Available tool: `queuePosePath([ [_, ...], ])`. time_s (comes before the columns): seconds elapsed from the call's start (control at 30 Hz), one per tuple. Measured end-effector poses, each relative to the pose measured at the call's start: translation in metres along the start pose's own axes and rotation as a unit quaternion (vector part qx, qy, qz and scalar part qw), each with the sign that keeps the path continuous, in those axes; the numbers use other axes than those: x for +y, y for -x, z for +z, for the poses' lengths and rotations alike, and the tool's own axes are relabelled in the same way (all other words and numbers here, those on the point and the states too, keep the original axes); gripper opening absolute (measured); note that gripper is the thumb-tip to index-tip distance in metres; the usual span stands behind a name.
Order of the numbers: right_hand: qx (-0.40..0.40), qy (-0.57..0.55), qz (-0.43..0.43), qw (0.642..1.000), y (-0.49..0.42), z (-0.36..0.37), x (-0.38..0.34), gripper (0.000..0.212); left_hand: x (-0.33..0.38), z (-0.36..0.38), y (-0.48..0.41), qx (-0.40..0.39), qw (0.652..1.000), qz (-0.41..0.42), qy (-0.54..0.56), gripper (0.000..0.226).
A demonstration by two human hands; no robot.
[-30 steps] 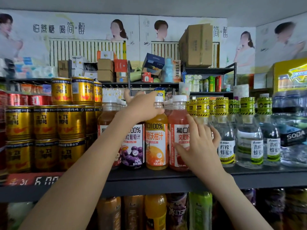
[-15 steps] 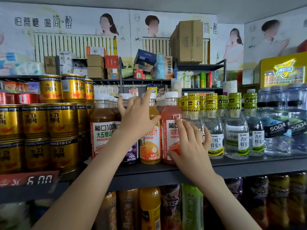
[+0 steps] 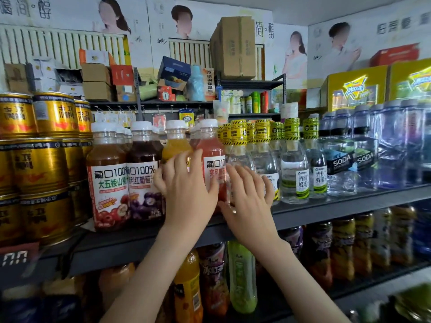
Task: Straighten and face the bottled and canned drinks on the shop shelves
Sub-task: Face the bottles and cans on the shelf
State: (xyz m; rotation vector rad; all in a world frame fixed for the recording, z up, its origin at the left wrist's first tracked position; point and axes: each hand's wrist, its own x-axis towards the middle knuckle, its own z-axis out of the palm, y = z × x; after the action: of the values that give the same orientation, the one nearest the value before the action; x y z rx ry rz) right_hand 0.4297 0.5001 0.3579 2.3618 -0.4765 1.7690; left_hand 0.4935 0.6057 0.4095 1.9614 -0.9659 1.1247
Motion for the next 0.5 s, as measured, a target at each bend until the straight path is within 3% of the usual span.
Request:
queuePosePath([
  [0.1, 0.003, -0.018, 0.029, 0.999, 0.008, -0.013, 0.023, 0.062, 0.028, 0.008, 0.019, 0.012, 0.995, -0.006, 0.096, 0.039],
  [0.2, -0.010, -0.012, 0.061, 0.998, 0.015, -0.025, 0.055, 0.059, 0.057, 0.021, 0.030, -0.058, 0.987, -0.047, 0.145, 0.046],
  [0.5, -0.052, -0.036, 0.059, 0.996, 0.017, -0.037, 0.138, 0.055, 0.095, 0.063, 0.029, -0.064, 0.980, -0.187, 0.027, 0.073],
])
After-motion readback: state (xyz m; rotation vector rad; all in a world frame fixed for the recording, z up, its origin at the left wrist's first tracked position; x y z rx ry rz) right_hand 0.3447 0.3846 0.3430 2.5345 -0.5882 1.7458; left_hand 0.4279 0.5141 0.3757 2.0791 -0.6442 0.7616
